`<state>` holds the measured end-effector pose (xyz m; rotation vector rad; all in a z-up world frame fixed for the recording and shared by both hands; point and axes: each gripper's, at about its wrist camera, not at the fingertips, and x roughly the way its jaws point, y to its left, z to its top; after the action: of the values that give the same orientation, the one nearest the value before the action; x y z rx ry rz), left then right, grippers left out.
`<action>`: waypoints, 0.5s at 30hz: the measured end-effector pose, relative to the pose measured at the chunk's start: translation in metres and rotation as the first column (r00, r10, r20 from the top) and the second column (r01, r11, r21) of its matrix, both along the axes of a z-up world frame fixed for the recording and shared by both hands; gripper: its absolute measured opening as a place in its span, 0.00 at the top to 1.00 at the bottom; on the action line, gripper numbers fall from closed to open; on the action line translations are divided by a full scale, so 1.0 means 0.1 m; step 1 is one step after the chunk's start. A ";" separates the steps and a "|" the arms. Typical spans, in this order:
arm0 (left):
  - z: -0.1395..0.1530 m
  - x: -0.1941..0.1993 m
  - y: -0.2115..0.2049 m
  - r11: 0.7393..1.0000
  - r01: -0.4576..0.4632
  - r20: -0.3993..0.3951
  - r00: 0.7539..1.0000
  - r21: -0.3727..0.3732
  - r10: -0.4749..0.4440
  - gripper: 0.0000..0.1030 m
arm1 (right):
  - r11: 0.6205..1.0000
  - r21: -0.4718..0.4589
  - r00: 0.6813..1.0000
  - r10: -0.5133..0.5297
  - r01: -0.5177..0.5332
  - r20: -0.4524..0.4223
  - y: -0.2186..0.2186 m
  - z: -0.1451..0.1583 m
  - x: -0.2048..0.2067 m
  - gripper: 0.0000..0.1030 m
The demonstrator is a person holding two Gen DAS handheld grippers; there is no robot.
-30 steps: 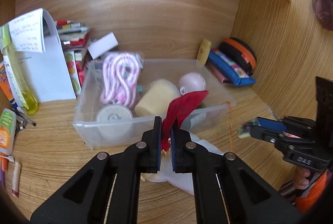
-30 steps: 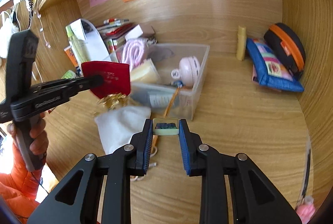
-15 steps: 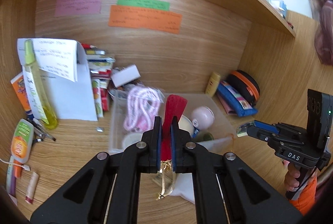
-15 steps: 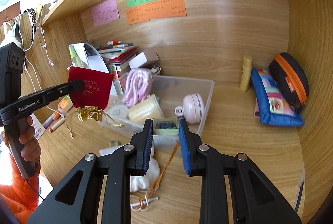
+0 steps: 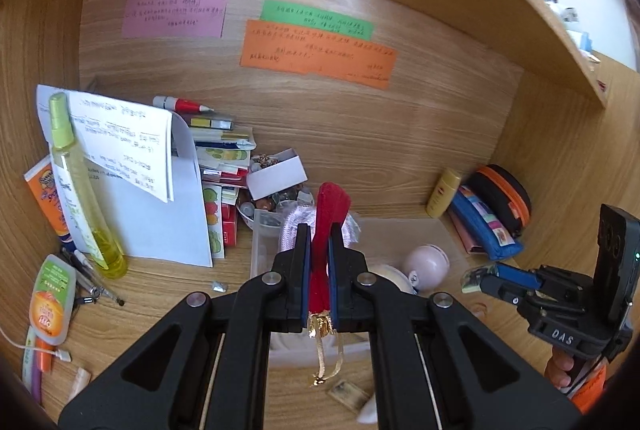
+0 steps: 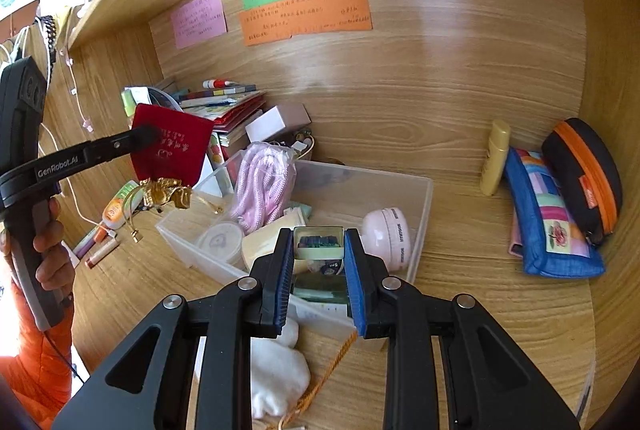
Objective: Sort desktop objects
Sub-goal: 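Lower the red pouch into the bin with the left tool while the right tool drops the card in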
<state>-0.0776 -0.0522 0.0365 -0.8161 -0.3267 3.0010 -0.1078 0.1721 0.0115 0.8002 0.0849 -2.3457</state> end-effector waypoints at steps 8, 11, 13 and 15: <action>-0.34 -0.32 -0.08 1.000 0.000 0.089 0.996 0.024 -0.002 0.94 | 0.999 0.042 0.999 0.003 -0.005 0.042 -0.17 -0.19 -0.19 0.78; -0.49 -0.40 -0.11 1.000 0.003 0.134 0.991 0.027 -0.006 0.94 | 0.998 0.064 0.998 -0.010 0.006 0.059 -0.21 -0.28 -0.26 0.78; -0.54 -0.43 -0.11 1.000 0.000 0.150 0.989 0.019 -0.003 0.94 | 0.998 0.069 0.997 -0.011 0.006 0.074 -0.24 -0.33 -0.31 0.78; -0.59 -0.45 -0.10 1.000 0.003 0.164 0.986 0.015 -0.005 0.94 | 0.997 0.074 0.996 -0.013 0.007 0.083 -0.25 -0.37 -0.34 0.78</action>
<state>-0.1224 -0.0621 -0.0223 -1.0646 -0.3489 2.9296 -0.1416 0.1474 -0.0255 0.9354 0.1321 -2.3265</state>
